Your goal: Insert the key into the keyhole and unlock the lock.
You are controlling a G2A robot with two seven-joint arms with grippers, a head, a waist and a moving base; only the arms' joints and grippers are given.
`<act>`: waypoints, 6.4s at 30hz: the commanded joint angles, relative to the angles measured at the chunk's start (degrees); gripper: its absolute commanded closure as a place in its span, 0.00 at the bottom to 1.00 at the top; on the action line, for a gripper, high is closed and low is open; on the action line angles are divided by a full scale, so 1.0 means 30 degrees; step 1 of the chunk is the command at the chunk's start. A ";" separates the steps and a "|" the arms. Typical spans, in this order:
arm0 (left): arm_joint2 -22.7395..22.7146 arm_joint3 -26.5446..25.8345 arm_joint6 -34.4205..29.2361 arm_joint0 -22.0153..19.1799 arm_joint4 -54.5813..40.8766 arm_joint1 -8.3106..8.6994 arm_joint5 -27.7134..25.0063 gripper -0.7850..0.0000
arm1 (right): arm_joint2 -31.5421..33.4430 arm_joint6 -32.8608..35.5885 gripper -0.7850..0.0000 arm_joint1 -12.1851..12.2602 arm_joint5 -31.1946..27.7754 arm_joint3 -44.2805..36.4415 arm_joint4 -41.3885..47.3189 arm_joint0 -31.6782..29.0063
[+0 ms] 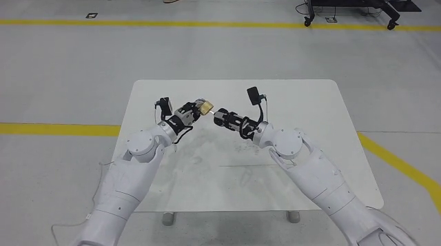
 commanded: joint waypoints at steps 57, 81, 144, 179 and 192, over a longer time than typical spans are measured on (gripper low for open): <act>-0.0511 0.5611 -0.5720 -0.2383 -0.9755 -0.0801 0.8707 1.00 | 0.1166 0.0970 1.00 -0.0731 -0.6073 -0.0691 0.1213 -0.0274; -0.0359 0.6522 -0.6513 -0.3008 -0.9137 -0.0826 0.6370 1.00 | 0.1061 0.0405 0.90 -0.1116 -0.5757 0.0656 -0.0086 0.0243; -0.0610 0.0823 -0.6231 -0.0437 -0.2074 0.0026 -0.1596 1.00 | 0.1922 0.6973 1.00 -0.2212 -0.1978 0.4594 1.4371 -0.0147; -0.0782 -0.0232 -0.3268 0.0312 -0.0566 0.0094 -0.2033 1.00 | 0.3038 0.8827 0.00 -0.2349 -0.4708 0.5157 1.4203 0.0203; -0.0515 0.0703 -0.2902 -0.0322 -0.1059 -0.0011 -0.0201 1.00 | 0.2796 0.3392 0.00 -0.0470 -0.5537 -0.2939 -1.6683 0.0320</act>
